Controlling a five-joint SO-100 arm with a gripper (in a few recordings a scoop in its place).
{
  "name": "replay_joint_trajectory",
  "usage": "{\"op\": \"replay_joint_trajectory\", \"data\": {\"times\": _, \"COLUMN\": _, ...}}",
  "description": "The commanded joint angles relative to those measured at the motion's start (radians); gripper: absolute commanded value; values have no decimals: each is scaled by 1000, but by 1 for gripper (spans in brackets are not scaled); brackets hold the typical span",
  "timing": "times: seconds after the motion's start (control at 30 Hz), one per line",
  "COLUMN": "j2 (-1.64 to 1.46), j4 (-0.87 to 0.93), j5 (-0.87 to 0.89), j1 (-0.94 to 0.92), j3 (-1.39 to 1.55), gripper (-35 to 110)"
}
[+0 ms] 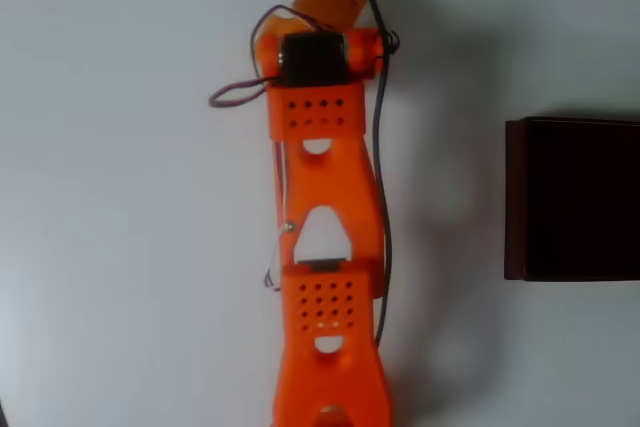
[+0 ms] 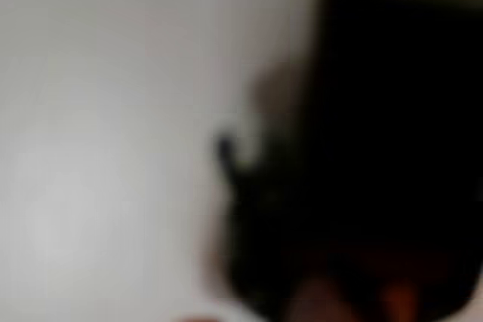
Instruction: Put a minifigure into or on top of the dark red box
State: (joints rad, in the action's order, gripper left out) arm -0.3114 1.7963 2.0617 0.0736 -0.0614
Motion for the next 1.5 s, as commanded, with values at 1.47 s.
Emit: {"op": "replay_joint_trajectory", "data": {"times": 1.47, "j2": -859, "j4": 37, "j5": -796, "j1": -765, "j3": 744, "gripper": 0}}
